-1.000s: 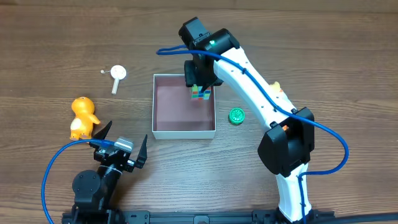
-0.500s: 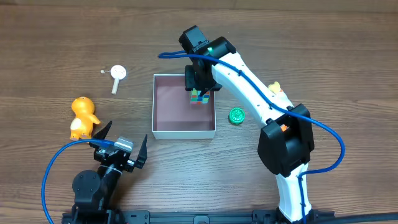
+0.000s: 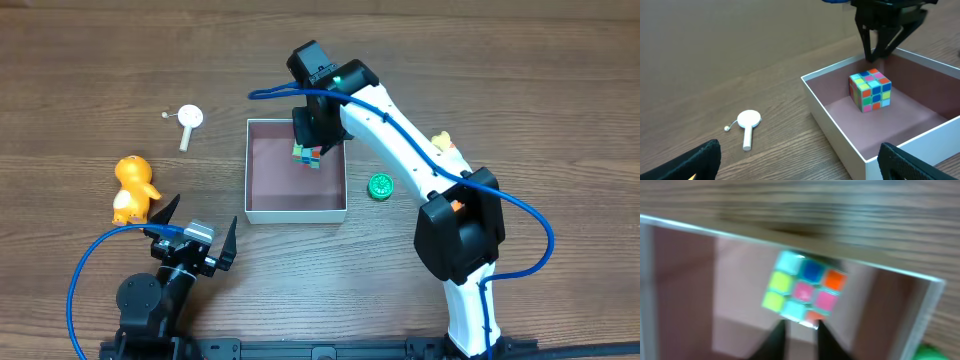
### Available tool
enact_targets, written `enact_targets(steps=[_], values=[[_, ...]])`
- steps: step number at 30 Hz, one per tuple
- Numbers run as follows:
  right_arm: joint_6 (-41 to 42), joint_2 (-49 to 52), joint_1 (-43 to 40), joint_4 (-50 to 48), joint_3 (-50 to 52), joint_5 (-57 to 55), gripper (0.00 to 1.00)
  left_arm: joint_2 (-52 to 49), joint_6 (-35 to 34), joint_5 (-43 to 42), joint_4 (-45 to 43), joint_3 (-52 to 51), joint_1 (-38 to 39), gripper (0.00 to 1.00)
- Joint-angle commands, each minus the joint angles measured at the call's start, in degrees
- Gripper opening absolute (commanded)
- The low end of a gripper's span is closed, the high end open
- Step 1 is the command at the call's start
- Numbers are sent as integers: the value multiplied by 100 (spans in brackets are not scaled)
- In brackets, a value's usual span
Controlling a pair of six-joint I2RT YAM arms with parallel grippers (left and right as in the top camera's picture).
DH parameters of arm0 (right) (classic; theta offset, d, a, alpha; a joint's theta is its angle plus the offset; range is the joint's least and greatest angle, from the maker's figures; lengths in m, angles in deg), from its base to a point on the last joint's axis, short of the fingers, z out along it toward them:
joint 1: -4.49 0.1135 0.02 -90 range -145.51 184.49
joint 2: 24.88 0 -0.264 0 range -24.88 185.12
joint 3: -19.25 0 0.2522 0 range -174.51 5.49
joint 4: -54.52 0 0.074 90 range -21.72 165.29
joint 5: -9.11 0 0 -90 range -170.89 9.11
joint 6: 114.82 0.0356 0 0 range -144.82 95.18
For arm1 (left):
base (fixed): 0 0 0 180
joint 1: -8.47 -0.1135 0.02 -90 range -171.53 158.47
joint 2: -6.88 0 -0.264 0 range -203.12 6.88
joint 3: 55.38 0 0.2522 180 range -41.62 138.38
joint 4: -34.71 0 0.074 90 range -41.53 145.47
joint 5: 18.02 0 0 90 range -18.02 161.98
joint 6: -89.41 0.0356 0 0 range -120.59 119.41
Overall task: Pack container
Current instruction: 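Carry the cube over the box and lower it inside, then open the right gripper and move it to the white duck plush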
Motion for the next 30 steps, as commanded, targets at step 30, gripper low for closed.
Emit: enact_targets(steps=[30], values=[[-420, 498, 282, -914, 273, -175, 4, 37, 81, 13, -13, -15, -42, 100]])
